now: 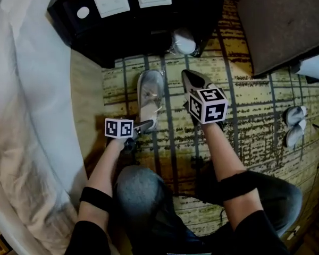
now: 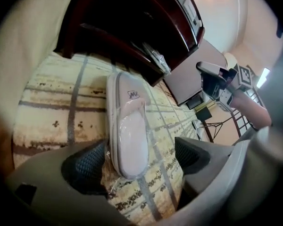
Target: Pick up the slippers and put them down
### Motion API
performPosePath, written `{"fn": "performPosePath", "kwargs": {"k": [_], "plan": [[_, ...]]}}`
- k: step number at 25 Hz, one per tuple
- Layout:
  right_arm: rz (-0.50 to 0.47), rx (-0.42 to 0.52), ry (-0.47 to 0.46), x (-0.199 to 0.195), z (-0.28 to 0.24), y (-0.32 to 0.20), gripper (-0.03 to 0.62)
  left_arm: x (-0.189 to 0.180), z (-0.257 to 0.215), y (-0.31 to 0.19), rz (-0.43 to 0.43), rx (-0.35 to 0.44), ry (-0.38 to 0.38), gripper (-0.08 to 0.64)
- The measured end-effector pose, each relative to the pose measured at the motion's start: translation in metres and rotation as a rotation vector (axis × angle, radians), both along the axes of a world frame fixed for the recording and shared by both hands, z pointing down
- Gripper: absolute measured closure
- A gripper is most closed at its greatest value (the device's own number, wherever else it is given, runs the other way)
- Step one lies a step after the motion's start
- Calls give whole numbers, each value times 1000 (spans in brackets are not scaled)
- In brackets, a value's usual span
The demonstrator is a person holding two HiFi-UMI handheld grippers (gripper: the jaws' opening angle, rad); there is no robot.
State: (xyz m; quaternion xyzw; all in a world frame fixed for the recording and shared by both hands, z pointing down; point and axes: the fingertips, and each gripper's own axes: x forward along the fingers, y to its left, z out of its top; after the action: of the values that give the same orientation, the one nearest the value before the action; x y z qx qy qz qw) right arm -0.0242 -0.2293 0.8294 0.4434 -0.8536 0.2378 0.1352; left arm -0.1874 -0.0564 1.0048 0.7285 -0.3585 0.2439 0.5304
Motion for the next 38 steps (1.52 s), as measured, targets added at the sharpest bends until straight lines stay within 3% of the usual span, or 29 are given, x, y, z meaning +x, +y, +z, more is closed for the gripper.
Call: {"fn": "performPosePath", "kwargs": {"k": [4, 9, 13, 17, 20, 27, 38], "plan": [[17, 9, 4, 10, 9, -4, 590, -1, 21, -2, 6, -6, -23, 95], [21, 18, 12, 13, 12, -7, 591, 13, 31, -2, 34, -18, 10, 95], [13, 27, 10, 13, 14, -6, 591, 15, 42, -4, 0, -36, 6, 108], [15, 27, 9, 17, 15, -3, 590, 8, 48, -6, -37, -27, -19, 286], [21, 22, 15, 22, 18, 0, 591, 9, 43, -8, -73, -14, 38, 352], [24, 6, 23, 26, 22, 9, 591, 17, 21, -13, -82, 51, 153, 431], [20, 24, 0, 18, 8, 9, 591, 11, -42, -29, -130, 113, 337, 445]]}}
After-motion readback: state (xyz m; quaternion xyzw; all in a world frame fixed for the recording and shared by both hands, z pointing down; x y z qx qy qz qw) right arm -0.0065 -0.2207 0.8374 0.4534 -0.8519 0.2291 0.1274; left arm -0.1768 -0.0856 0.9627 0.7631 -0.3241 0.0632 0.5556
